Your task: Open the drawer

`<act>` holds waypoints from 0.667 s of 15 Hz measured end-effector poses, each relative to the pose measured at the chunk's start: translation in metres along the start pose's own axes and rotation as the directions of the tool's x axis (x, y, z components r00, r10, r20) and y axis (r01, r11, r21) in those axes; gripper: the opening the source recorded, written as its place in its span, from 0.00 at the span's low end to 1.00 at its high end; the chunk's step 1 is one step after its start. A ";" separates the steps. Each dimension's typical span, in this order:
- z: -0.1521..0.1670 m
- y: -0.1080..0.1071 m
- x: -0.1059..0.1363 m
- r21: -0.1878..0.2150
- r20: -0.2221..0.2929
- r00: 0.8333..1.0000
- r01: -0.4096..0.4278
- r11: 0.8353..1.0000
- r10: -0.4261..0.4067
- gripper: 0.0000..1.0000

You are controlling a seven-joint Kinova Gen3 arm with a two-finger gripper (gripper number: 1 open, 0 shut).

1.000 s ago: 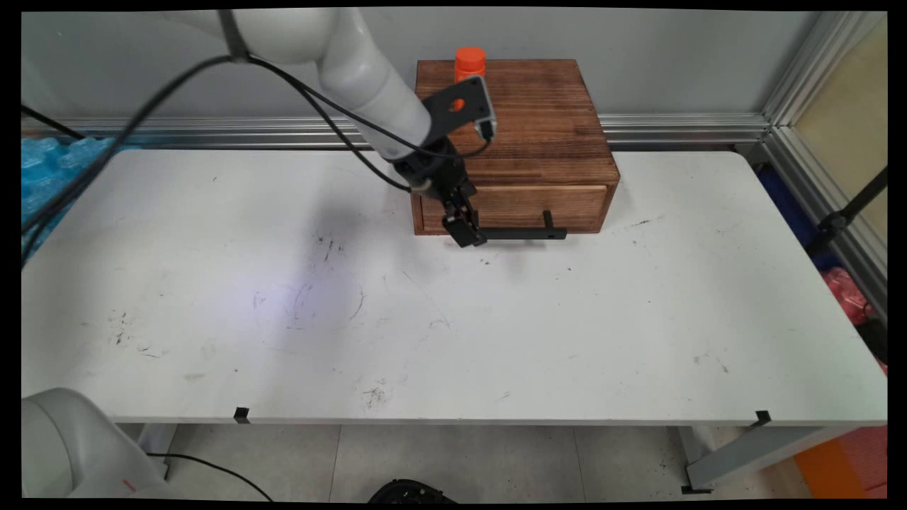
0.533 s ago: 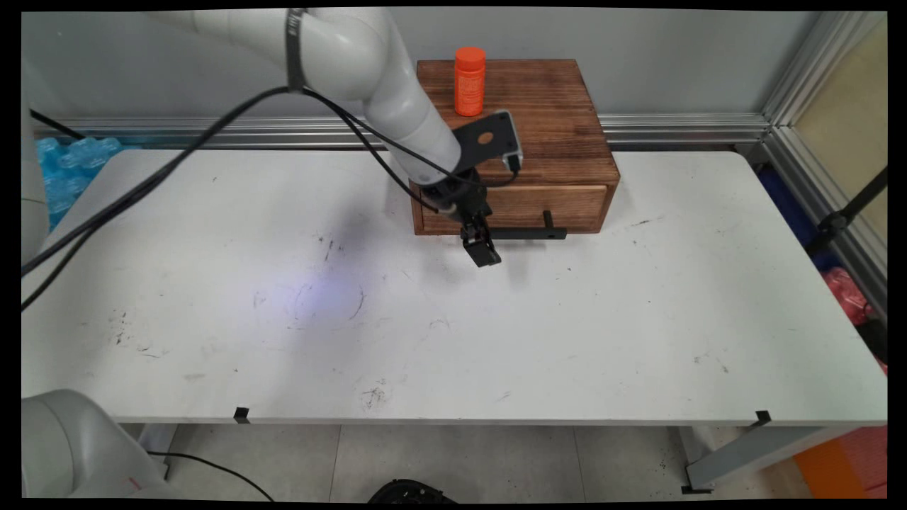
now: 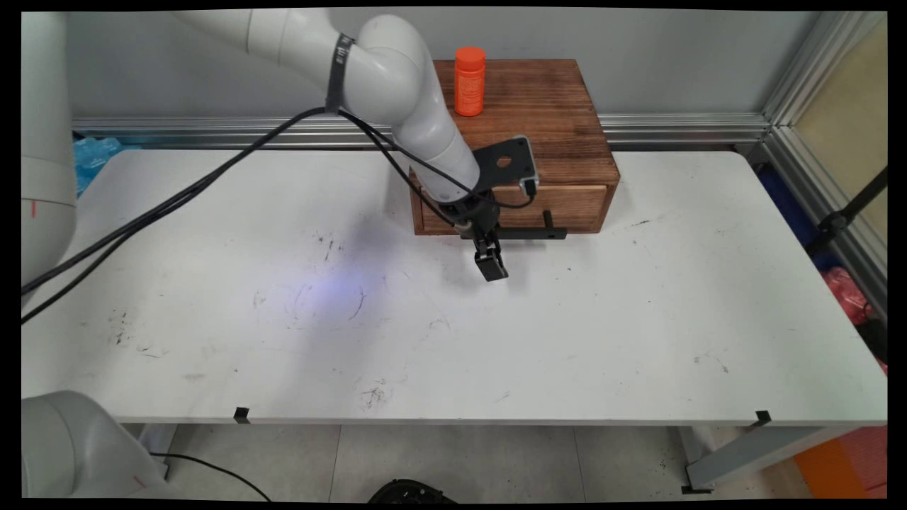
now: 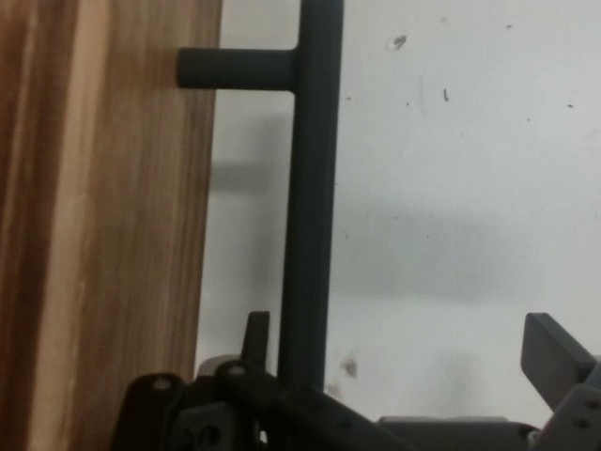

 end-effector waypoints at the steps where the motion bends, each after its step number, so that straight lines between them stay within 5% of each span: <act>1: 0.003 0.001 0.001 -0.002 0.005 1.000 -0.003 1.000 0.003 1.00; 10: 0.016 0.019 0.011 -0.030 0.038 0.999 -0.008 1.000 0.009 1.00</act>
